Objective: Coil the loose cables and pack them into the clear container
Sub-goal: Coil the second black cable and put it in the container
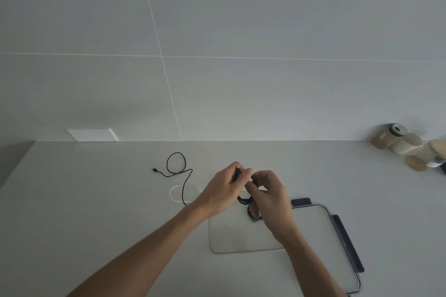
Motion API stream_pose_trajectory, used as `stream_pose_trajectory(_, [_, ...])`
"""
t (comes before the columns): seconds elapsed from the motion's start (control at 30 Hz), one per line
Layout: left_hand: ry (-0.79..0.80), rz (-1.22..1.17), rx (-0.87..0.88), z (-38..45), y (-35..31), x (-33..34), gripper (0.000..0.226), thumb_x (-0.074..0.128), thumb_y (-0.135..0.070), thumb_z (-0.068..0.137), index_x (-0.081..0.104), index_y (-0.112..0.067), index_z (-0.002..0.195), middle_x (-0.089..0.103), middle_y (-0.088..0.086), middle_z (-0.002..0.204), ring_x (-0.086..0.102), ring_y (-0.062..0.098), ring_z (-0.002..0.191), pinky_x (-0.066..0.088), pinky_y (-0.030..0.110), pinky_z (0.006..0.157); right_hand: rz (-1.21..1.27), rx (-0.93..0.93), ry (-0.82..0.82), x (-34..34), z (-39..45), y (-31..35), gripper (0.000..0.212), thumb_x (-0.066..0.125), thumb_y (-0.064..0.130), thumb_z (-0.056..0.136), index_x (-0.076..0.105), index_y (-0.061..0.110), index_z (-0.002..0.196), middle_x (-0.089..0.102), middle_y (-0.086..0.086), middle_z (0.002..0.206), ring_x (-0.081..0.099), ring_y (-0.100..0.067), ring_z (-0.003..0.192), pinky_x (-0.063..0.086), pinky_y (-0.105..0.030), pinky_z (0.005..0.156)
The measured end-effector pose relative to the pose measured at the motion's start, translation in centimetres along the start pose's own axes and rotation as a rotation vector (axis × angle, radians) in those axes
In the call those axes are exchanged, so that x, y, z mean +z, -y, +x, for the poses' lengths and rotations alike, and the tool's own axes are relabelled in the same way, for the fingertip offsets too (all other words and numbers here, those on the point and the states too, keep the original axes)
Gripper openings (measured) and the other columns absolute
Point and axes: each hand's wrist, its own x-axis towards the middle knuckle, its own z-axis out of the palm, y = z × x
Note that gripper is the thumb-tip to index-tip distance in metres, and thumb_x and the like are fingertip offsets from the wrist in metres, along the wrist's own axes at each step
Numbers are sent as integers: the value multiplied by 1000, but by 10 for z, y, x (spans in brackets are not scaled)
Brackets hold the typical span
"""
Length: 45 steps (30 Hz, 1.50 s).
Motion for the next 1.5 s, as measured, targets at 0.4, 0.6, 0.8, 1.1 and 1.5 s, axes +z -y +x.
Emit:
stream_pose_trajectory(0.4, [-3,-56,-319,18,41,12,45,82,-29,81,51,-12,108,66,7,90,65,14,69,58,28,64,-39,175,-9,-15,24,-55,13,62,0,93,63,7,104,66,-20,93,62,-22,53,57,-36,49])
stream_pose_trajectory(0.6, [-21,111,-307,23,80,40,30,83,-34,79,62,-15,90,69,-1,79,64,15,65,58,36,67,-191,289,40,-20,30,-96,9,60,1,93,62,8,98,67,-18,90,64,-18,54,59,-36,51])
stream_pose_trajectory(0.8, [54,332,-313,22,118,72,14,74,-32,84,68,-20,88,70,-5,84,67,16,80,49,27,68,-602,383,69,-18,32,-126,4,62,16,91,59,18,91,67,-6,86,64,-23,68,56,-37,59])
stream_pose_trajectory(1.1, [178,423,-351,36,162,114,11,72,-29,83,70,-19,89,74,0,89,69,21,85,51,29,71,-1048,499,161,-15,43,-148,9,49,6,96,53,12,101,56,-5,92,50,-26,83,40,-32,69])
stream_pose_trajectory(1.5, [351,540,-254,51,179,139,26,63,-24,79,55,-11,57,56,1,54,53,22,53,42,36,50,-1334,558,352,-15,54,-158,29,50,5,98,63,11,123,69,-8,123,66,-28,116,55,-35,85])
